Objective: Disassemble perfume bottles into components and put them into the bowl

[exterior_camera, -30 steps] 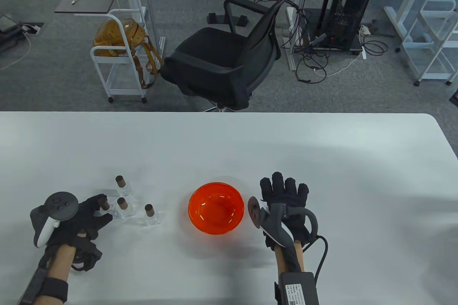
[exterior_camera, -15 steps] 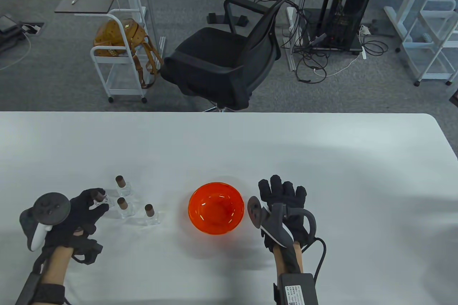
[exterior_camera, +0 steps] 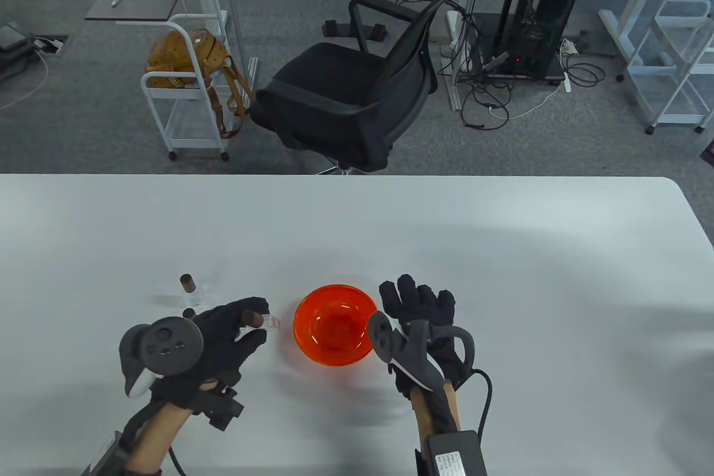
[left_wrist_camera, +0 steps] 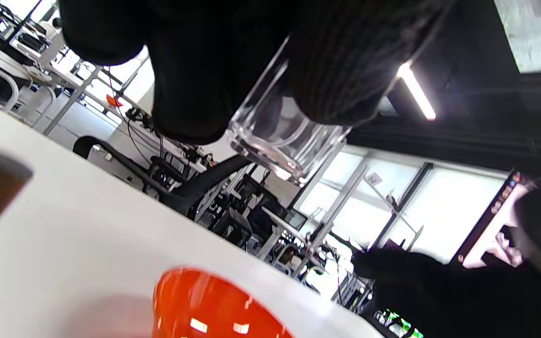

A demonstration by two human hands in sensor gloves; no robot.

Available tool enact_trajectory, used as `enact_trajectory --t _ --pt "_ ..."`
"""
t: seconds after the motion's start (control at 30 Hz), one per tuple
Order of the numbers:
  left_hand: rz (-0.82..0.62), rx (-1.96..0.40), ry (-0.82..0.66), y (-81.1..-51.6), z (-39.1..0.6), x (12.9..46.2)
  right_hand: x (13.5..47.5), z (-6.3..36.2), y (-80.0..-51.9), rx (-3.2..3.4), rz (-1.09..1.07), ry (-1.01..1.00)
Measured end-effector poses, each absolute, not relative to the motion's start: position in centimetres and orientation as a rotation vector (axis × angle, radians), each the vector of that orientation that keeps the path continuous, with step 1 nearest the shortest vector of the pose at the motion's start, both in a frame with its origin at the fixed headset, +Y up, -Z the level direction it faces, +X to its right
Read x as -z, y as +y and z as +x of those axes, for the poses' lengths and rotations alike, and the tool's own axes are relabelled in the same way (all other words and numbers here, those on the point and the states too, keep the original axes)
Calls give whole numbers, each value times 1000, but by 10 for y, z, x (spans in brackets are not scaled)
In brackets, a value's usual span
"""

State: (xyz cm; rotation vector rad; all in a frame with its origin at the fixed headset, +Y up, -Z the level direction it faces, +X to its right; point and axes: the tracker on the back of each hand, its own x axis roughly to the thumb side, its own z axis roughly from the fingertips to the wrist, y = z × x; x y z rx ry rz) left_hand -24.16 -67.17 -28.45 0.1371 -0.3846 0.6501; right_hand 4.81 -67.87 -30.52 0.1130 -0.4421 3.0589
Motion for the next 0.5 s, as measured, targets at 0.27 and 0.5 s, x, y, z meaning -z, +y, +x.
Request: enact_trajectory --t 0.27,0.5 --pt "62 -528 -388 -694 -230 286 275 -13 -653 -2657 468 -417" --pt "48 -467 -414 -697 -224 281 269 -49 -660 -2716 566 -477"
